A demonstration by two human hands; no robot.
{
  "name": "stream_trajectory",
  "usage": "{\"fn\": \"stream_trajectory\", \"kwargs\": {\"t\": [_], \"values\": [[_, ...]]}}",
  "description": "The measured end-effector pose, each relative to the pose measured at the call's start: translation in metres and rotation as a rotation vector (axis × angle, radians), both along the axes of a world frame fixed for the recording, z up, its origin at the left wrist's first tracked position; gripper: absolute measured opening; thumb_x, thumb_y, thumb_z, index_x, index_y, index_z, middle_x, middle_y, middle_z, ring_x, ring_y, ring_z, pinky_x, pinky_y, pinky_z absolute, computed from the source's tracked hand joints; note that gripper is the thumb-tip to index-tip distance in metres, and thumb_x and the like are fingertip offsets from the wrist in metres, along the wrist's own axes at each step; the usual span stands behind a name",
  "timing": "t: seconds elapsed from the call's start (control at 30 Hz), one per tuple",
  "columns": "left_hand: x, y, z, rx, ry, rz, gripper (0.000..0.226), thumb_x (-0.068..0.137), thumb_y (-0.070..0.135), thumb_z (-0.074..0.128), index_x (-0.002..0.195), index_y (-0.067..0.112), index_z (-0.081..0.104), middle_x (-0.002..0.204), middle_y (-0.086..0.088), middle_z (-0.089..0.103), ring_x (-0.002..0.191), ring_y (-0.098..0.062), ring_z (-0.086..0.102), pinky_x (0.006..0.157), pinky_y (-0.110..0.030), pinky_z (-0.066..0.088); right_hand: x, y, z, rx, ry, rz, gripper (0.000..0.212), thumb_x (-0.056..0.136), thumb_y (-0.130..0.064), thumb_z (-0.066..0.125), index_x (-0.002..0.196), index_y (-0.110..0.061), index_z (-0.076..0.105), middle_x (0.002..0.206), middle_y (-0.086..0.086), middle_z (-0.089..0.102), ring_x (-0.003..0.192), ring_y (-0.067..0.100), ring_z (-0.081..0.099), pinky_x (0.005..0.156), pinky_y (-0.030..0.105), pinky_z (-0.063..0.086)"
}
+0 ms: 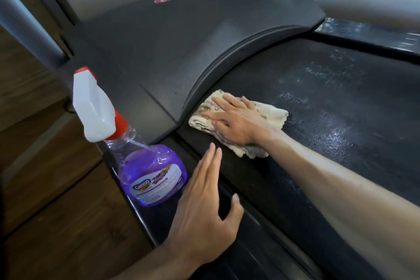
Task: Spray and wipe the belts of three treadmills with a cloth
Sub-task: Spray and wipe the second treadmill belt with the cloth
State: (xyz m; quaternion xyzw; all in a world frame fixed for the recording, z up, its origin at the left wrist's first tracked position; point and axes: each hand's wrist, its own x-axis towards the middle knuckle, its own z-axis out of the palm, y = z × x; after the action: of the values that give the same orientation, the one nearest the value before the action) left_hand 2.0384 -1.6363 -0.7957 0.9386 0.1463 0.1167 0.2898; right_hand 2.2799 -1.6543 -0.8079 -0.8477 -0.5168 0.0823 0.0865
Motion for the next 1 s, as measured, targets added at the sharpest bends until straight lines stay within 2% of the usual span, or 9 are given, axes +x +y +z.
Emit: {"fn": "stream_trajectory", "kwargs": {"t": [0.17,0.27,0.37,0.5,0.6,0.67,0.8,0.87,1.0], "values": [[-0.024,0.017,0.0,0.162,0.182,-0.064,0.082,0.088,0.056,0.036,0.161,0.035,0.005,0.161,0.032,-0.021,0.144,0.014,-0.024,0.117,-0.01,-0.008,-0.032,0.007,-0.001,0.057,-0.108,0.133,0.047,0.108,-0.045,0.033,0.153,-0.057,0.031,0.172,-0.008,0.013,0.159,0.019,0.002,0.126,0.05,0.002],[-0.03,0.019,-0.002,0.157,0.187,-0.086,0.083,0.093,0.056,0.037,0.162,0.032,-0.001,0.161,0.03,-0.022,0.143,0.014,-0.026,0.115,-0.009,-0.01,-0.025,-0.014,-0.001,0.072,-0.01,0.197,0.046,0.108,-0.047,0.03,0.153,-0.059,0.031,0.172,-0.011,0.01,0.16,0.015,-0.001,0.128,0.048,-0.002],[-0.033,0.02,-0.004,0.19,0.148,-0.103,0.082,0.094,0.052,0.045,0.163,0.024,0.01,0.168,0.02,-0.006,0.15,0.007,-0.013,0.122,-0.015,-0.002,-0.016,-0.006,-0.001,0.024,-0.004,0.128,0.051,0.105,-0.05,0.022,0.155,-0.056,0.028,0.173,-0.01,0.007,0.16,0.015,-0.002,0.128,0.051,0.0],[-0.046,0.021,-0.004,0.18,0.16,-0.137,0.084,0.095,0.053,0.046,0.16,0.031,-0.003,0.163,0.028,-0.017,0.146,0.011,-0.021,0.115,-0.008,-0.012,-0.028,0.025,0.003,0.003,-0.086,0.0,0.05,0.106,-0.049,0.022,0.156,-0.054,0.029,0.173,-0.005,0.012,0.159,0.023,0.002,0.125,0.056,0.003],[-0.047,0.024,-0.005,0.113,0.112,-0.105,0.081,0.087,0.048,0.05,0.16,0.025,0.024,0.165,0.027,0.008,0.152,0.006,0.003,0.119,-0.011,0.002,-0.036,0.004,0.0,0.041,-0.13,0.112,0.061,0.095,-0.057,0.014,0.154,-0.056,0.032,0.171,-0.005,0.019,0.158,0.023,0.007,0.125,0.051,0.006],[-0.048,0.025,-0.009,0.078,0.097,-0.096,0.078,0.085,0.044,0.051,0.158,0.022,0.034,0.165,0.024,0.019,0.152,0.003,0.013,0.12,-0.013,0.008,-0.031,-0.019,-0.003,0.04,-0.066,0.166,0.064,0.093,-0.061,0.009,0.153,-0.058,0.029,0.172,-0.009,0.015,0.159,0.019,0.005,0.127,0.049,0.003],[-0.048,0.021,-0.008,0.064,0.043,-0.066,0.075,0.084,0.04,0.052,0.155,0.02,0.04,0.163,0.021,0.025,0.151,0.003,0.017,0.12,-0.015,0.012,-0.008,-0.009,0.0,-0.011,-0.033,-0.009,0.05,0.106,-0.048,0.024,0.155,-0.056,0.028,0.173,-0.008,0.011,0.159,0.018,0.001,0.128,0.052,0.001],[-0.048,0.021,-0.008,0.072,0.043,-0.06,0.074,0.084,0.04,0.053,0.154,0.019,0.042,0.162,0.021,0.027,0.15,0.004,0.018,0.12,-0.013,0.013,-0.016,0.012,0.005,-0.012,-0.096,-0.054,0.052,0.103,-0.048,0.021,0.154,-0.056,0.031,0.172,-0.006,0.015,0.158,0.022,0.004,0.126,0.055,0.005],[-0.047,0.021,-0.008,0.077,0.03,-0.056,0.074,0.082,0.038,0.056,0.153,0.02,0.044,0.161,0.025,0.029,0.15,0.004,0.021,0.12,-0.015,0.015,-0.047,-0.005,-0.002,0.048,-0.093,0.145,0.068,0.089,-0.057,0.009,0.151,-0.056,0.037,0.171,-0.007,0.02,0.158,0.022,0.009,0.126,0.052,0.006]]}}
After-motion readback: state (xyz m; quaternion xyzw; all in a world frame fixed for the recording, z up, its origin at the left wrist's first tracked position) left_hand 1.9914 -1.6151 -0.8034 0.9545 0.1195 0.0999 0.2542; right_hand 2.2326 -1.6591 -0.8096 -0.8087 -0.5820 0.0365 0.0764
